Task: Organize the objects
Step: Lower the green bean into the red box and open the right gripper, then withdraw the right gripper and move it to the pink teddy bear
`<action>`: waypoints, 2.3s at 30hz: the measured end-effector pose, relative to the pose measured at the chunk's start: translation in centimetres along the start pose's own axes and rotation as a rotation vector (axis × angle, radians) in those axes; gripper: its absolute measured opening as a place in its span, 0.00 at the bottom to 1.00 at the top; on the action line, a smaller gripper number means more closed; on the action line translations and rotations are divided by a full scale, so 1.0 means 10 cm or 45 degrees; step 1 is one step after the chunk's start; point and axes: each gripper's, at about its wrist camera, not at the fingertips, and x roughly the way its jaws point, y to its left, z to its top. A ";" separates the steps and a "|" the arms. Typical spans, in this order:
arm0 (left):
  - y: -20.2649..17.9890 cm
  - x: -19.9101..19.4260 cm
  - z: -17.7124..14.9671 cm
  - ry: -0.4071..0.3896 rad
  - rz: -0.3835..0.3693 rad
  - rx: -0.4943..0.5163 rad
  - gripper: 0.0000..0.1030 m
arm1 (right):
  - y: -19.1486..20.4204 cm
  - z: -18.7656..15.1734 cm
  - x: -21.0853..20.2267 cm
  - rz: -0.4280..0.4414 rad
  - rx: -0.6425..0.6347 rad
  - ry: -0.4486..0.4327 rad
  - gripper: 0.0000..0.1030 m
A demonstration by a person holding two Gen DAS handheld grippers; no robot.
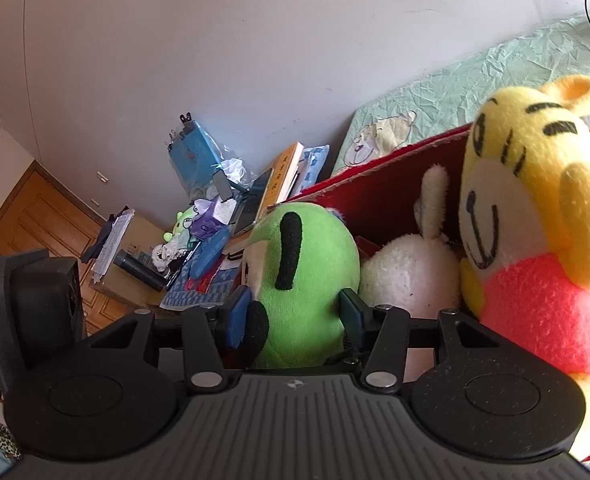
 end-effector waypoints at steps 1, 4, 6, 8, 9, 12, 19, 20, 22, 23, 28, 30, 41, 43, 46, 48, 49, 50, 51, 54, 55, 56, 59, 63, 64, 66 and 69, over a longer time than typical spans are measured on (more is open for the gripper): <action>-0.01 0.02 0.00 0.002 0.001 0.004 0.76 | -0.01 0.00 0.00 -0.007 -0.003 -0.002 0.50; -0.03 0.08 0.00 0.013 0.010 0.014 0.77 | -0.05 0.00 0.02 -0.038 -0.011 0.004 0.49; -0.02 0.13 0.00 0.029 0.005 0.006 0.77 | -0.06 -0.01 0.03 -0.059 -0.020 0.008 0.48; 0.00 0.17 0.01 0.044 0.002 -0.007 0.78 | -0.09 -0.03 0.05 -0.071 -0.028 0.017 0.46; -0.01 0.18 0.01 0.042 0.007 -0.004 0.78 | -0.10 -0.03 0.06 -0.073 -0.028 0.021 0.47; -0.02 0.19 0.00 0.033 0.023 0.019 0.80 | -0.13 -0.03 0.09 -0.075 -0.029 0.036 0.48; 0.03 0.18 0.02 0.051 0.022 0.015 0.84 | -0.12 -0.03 -0.01 -0.050 -0.042 0.029 0.48; 0.03 0.17 0.02 0.051 0.028 0.019 0.85 | -0.12 -0.03 -0.03 -0.048 -0.044 0.025 0.48; 0.03 0.15 0.03 0.054 0.028 0.019 0.86 | -0.13 -0.03 -0.08 -0.032 -0.040 0.014 0.48; 0.03 0.14 0.04 0.055 0.028 0.015 0.87 | -0.14 -0.03 -0.11 -0.020 -0.035 0.008 0.48; 0.03 0.00 0.08 0.034 0.075 0.001 0.90 | -0.17 -0.03 -0.26 0.017 -0.031 -0.020 0.48; 0.02 -0.08 0.10 0.014 0.093 -0.004 0.90 | -0.18 0.00 -0.29 0.036 -0.026 -0.025 0.48; -0.36 -0.25 0.20 -0.012 0.149 -0.039 0.90 | -0.38 0.15 -0.64 0.107 -0.048 -0.007 0.48; -0.46 -0.27 0.21 -0.008 0.160 -0.048 0.90 | -0.44 0.16 -0.71 0.121 -0.042 0.001 0.48; -0.60 -0.30 0.21 -0.004 0.178 -0.057 0.90 | -0.52 0.18 -0.78 0.149 -0.031 0.020 0.48; -0.68 -0.32 0.20 -0.001 0.194 -0.064 0.90 | -0.56 0.19 -0.83 0.165 -0.035 0.030 0.48; -0.72 -0.33 0.20 -0.001 0.203 -0.066 0.90 | -0.58 0.20 -0.85 0.175 -0.038 0.033 0.48; -0.76 -0.35 0.20 -0.003 0.213 -0.068 0.90 | -0.59 0.20 -0.88 0.186 -0.039 0.036 0.48; -0.80 -0.37 0.20 -0.005 0.223 -0.069 0.90 | -0.61 0.20 -0.90 0.196 -0.040 0.039 0.48; -0.91 -0.43 0.19 -0.013 0.234 -0.073 0.90 | -0.68 0.20 -0.99 0.226 -0.035 0.042 0.48; -0.96 -0.46 0.19 -0.017 0.234 -0.073 0.90 | -0.71 0.19 -1.03 0.234 -0.032 0.041 0.48; -1.01 -0.48 0.18 -0.021 0.234 -0.073 0.90 | -0.74 0.19 -1.07 0.239 -0.029 0.041 0.48; -1.18 -0.54 0.16 -0.034 0.220 -0.067 0.90 | -0.87 0.18 -1.19 0.248 -0.014 0.040 0.48; -1.44 -0.59 0.12 -0.045 0.181 -0.045 0.90 | -1.09 0.18 -1.40 0.240 0.018 0.020 0.48; -1.50 -0.58 0.12 -0.046 0.171 -0.039 0.90 | -1.15 0.18 -1.45 0.232 0.024 0.012 0.48; -1.64 -0.58 0.11 -0.051 0.147 -0.027 0.89 | -1.28 0.19 -1.55 0.208 0.040 -0.003 0.48; -1.82 -0.57 0.09 -0.066 0.091 -0.017 0.88 | -1.49 0.19 -1.63 0.150 0.070 -0.017 0.48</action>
